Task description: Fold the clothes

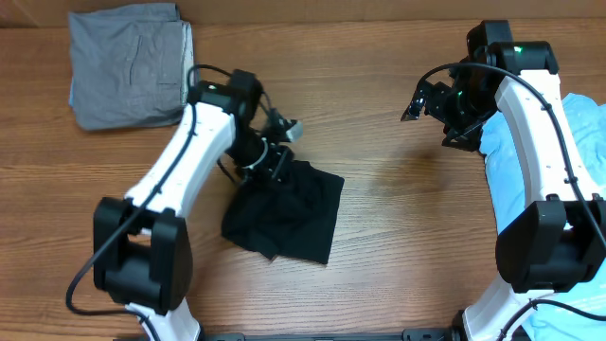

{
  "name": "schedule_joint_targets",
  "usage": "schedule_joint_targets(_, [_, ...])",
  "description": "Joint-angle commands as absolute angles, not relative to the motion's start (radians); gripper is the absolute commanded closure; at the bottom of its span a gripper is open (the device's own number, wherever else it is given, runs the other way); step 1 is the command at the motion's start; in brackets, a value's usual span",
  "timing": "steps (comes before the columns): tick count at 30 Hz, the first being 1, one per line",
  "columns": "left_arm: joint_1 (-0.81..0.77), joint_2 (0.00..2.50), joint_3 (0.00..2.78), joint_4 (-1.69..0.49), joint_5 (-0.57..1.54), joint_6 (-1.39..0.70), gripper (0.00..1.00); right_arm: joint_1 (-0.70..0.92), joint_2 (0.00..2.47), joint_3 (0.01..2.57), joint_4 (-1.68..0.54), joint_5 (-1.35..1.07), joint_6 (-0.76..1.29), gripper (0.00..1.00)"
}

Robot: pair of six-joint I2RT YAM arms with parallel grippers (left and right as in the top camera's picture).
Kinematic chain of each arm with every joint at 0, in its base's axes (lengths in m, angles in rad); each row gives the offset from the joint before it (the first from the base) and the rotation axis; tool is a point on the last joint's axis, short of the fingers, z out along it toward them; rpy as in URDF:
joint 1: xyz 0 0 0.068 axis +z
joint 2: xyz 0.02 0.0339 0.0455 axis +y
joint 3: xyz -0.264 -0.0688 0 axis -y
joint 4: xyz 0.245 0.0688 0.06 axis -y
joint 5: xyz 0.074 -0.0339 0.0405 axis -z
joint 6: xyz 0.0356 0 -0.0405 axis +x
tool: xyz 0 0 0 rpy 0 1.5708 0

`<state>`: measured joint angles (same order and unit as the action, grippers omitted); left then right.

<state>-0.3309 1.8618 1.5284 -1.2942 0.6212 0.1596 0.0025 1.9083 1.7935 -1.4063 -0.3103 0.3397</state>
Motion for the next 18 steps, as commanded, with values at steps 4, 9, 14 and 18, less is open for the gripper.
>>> schedule_joint_targets(4, [-0.459,1.81,1.515,-1.335,0.67,0.081,0.96,0.004,1.898,1.813,-1.404,-0.316,0.336,0.0])
schedule_joint_targets(9, [-0.529,1.811,1.508,-1.335,0.625,0.056,0.51,0.004,1.898,1.813,-1.404,-0.316,0.337,0.0])
schedule_joint_targets(14, [-0.545,1.81,1.508,-1.334,0.609,0.05,0.38,0.004,1.898,1.813,-1.425,-0.337,0.339,0.0])
schedule_joint_targets(18, [-0.517,1.806,1.55,-1.344,0.588,0.053,0.51,0.004,1.898,1.813,-1.439,-0.358,0.336,0.0])
